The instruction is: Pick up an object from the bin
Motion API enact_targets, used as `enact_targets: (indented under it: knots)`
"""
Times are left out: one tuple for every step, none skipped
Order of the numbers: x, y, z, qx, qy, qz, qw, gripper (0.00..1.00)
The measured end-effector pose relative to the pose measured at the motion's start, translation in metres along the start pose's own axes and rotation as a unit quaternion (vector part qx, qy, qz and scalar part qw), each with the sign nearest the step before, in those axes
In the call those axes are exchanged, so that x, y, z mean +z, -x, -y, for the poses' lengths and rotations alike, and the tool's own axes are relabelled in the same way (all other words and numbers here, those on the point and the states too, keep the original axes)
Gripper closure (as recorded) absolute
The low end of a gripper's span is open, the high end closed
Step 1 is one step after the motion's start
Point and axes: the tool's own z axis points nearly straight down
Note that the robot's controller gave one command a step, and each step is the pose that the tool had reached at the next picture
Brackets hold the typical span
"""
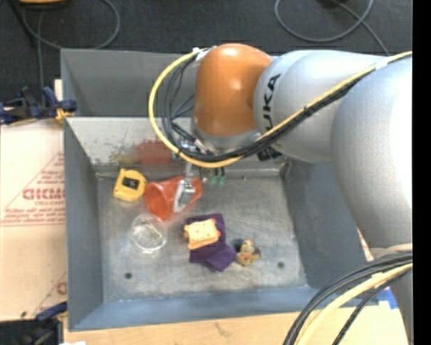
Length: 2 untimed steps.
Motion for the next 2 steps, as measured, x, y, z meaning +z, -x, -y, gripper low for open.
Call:
enact_targets:
  knots:
    - [0.036, -0.013, -0.004, 0.077, 0.000, -0.0015, 0.9971, 0.00]
    - [0.073, -0.001, -0.007, 0.026, 0.000, 0.0034, 0.9996, 0.00]
